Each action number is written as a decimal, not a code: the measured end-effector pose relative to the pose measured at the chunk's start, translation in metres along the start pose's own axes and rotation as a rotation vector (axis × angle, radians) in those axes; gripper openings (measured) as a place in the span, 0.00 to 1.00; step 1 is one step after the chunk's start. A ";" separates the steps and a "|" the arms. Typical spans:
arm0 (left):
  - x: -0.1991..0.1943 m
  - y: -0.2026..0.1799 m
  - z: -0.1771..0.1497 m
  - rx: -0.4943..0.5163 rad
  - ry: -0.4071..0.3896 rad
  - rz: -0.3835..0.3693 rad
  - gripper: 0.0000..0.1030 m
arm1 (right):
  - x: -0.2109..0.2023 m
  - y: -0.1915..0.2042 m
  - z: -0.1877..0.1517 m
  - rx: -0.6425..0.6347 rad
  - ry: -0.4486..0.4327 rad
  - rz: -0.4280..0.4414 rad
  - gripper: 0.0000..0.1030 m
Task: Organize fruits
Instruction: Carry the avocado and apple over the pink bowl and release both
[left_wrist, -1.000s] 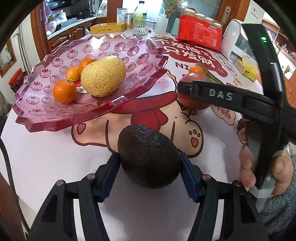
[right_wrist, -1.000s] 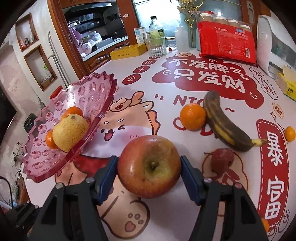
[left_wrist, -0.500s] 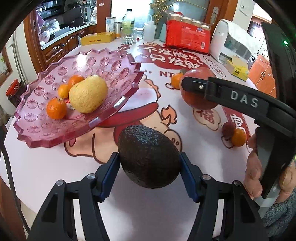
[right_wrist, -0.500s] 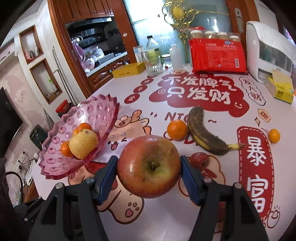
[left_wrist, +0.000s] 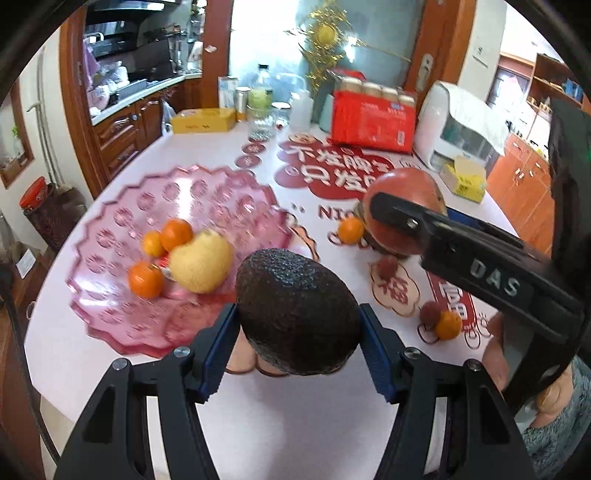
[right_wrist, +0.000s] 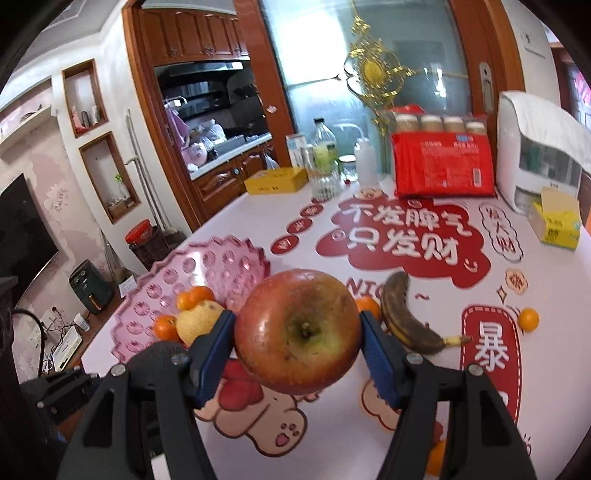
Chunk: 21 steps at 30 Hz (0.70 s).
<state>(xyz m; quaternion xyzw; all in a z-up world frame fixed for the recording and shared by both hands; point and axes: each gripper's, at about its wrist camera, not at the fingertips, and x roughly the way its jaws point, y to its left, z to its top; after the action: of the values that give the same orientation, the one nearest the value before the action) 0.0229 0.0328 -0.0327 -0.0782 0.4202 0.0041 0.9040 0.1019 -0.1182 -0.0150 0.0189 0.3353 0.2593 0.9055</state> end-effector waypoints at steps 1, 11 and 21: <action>-0.002 0.005 0.004 -0.009 -0.002 0.005 0.61 | -0.001 0.004 0.005 -0.009 -0.007 0.007 0.65; -0.008 0.071 0.036 -0.112 -0.055 0.158 0.61 | 0.005 0.050 0.036 -0.102 -0.031 0.061 0.65; 0.006 0.133 0.067 -0.195 -0.077 0.261 0.61 | 0.057 0.088 0.047 -0.181 0.049 0.061 0.65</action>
<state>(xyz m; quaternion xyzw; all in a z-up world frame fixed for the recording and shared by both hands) 0.0676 0.1734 -0.0131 -0.1101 0.3897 0.1652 0.8993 0.1267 -0.0081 0.0057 -0.0592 0.3320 0.3162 0.8867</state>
